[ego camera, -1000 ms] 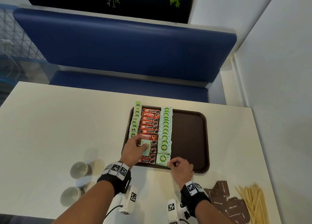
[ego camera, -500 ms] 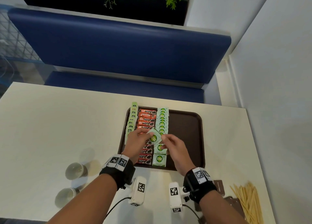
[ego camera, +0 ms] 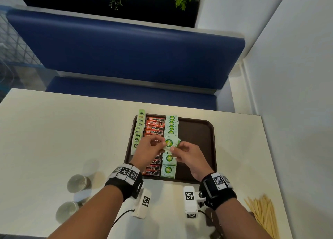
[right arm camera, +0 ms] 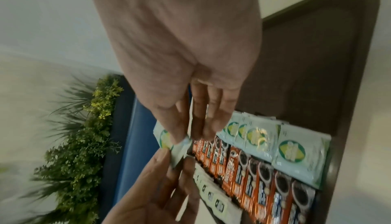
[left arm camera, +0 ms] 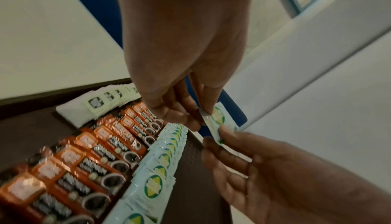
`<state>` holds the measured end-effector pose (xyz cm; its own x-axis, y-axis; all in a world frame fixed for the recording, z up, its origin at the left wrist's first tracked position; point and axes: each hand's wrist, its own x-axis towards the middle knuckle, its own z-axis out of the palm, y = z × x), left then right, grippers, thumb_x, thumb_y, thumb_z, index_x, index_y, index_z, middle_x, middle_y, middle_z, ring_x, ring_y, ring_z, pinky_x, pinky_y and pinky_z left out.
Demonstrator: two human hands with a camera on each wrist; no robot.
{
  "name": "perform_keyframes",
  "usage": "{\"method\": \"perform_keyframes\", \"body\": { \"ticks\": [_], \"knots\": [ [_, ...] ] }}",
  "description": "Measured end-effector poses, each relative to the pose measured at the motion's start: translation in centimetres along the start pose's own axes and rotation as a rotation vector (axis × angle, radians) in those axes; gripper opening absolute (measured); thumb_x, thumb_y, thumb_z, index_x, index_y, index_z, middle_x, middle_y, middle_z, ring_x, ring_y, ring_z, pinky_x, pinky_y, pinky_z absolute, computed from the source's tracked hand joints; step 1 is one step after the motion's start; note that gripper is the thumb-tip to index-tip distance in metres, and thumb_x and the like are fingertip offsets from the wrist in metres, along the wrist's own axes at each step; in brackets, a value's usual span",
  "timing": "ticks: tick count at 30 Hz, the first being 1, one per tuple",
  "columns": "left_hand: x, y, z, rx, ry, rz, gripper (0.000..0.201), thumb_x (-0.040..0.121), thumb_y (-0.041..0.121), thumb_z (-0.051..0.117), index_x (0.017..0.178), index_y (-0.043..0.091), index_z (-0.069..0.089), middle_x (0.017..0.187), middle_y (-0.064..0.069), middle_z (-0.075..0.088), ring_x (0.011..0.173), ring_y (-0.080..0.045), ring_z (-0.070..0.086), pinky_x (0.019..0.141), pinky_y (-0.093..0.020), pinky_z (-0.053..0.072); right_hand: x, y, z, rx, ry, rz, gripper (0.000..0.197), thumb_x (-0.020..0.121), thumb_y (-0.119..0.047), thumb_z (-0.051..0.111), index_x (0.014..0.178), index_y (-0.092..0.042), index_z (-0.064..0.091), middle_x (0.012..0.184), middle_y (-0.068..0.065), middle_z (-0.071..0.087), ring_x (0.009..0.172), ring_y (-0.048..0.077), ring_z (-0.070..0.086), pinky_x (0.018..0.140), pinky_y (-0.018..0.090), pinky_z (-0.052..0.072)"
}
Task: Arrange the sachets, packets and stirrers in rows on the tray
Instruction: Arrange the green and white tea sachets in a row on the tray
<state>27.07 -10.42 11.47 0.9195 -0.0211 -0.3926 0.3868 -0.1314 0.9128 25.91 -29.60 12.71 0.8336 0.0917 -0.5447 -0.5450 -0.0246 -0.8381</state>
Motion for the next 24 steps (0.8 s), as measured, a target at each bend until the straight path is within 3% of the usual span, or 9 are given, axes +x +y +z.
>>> {"method": "perform_keyframes", "body": {
  "ticks": [3,7,10,13,16,19,22,24],
  "knots": [
    [0.6,0.0,-0.5,0.267,-0.050,0.084,0.007,0.099,0.018,0.077,0.102,0.021,0.081,0.086,-0.003,0.078,0.078,-0.019,0.071,0.075,-0.030,0.060,0.3,-0.2,-1.0,-0.199,0.017,-0.119,0.017,0.094,-0.025,0.078,0.110,-0.020,0.073,0.099,-0.002,0.080,0.090,0.009,0.075,0.072,0.018,0.055],
    [1.1,0.3,-0.6,0.265,-0.060,0.105,0.012,0.097,0.022,0.079,0.108,0.027,0.083,0.092,-0.002,0.080,0.090,-0.023,0.075,0.084,-0.035,0.064,1.6,0.4,-2.0,-0.372,0.054,-0.223,0.007,0.093,-0.021,0.079,0.099,-0.022,0.076,0.092,-0.004,0.078,0.087,0.012,0.073,0.080,0.026,0.058],
    [1.2,-0.6,0.0,0.234,0.035,0.058,0.011,0.096,0.024,0.081,0.107,0.024,0.078,0.090,0.003,0.079,0.084,-0.013,0.076,0.081,-0.029,0.062,2.3,1.3,-2.1,-0.325,0.108,-0.170,0.006,0.093,-0.017,0.079,0.098,-0.018,0.076,0.093,-0.004,0.079,0.085,0.009,0.073,0.075,0.019,0.056],
    [1.3,-3.1,0.9,0.304,0.080,-0.003,0.005,0.094,0.020,0.083,0.094,0.022,0.078,0.085,0.006,0.078,0.080,-0.013,0.074,0.080,-0.031,0.059,3.0,3.3,-1.9,-0.307,0.136,-0.087,0.004,0.093,-0.018,0.078,0.097,-0.018,0.076,0.095,-0.004,0.080,0.087,0.012,0.074,0.076,0.021,0.057],
    [1.2,-5.1,1.6,0.327,0.108,-0.049,0.006,0.092,0.016,0.084,0.089,0.019,0.080,0.083,0.009,0.077,0.079,-0.009,0.073,0.080,-0.029,0.056,3.6,5.7,-1.3,-0.392,0.200,-0.047,0.005,0.091,-0.022,0.081,0.094,-0.022,0.077,0.089,-0.007,0.078,0.083,0.007,0.072,0.077,0.020,0.054],
    [1.3,-6.5,2.2,0.340,0.124,-0.121,0.012,0.090,0.011,0.085,0.090,0.021,0.079,0.086,0.006,0.077,0.083,-0.014,0.074,0.087,-0.039,0.062,4.1,7.3,-0.7,-0.467,0.256,-0.001,0.006,0.091,-0.022,0.080,0.096,-0.021,0.077,0.087,-0.010,0.075,0.080,0.000,0.067,0.068,0.011,0.044],
    [1.7,-7.6,2.7,0.350,0.154,-0.191,0.023,0.086,0.008,0.086,0.084,0.025,0.071,0.081,0.002,0.077,0.078,-0.017,0.076,0.079,-0.048,0.067,4.3,8.4,-0.3,-0.516,0.297,0.032,0.005,0.092,-0.020,0.079,0.096,-0.021,0.076,0.086,-0.011,0.074,0.077,-0.002,0.065,0.062,0.005,0.041],
    [2.0,-8.0,3.0,0.373,0.179,-0.216,0.026,0.083,0.009,0.088,0.084,0.027,0.069,0.077,0.003,0.076,0.076,-0.016,0.075,0.078,-0.047,0.066,4.3,9.0,-0.2,-0.532,0.311,0.027,0.005,0.091,-0.018,0.080,0.094,-0.020,0.076,0.083,-0.010,0.074,0.075,-0.002,0.066,0.062,0.005,0.043]
  ]
}}
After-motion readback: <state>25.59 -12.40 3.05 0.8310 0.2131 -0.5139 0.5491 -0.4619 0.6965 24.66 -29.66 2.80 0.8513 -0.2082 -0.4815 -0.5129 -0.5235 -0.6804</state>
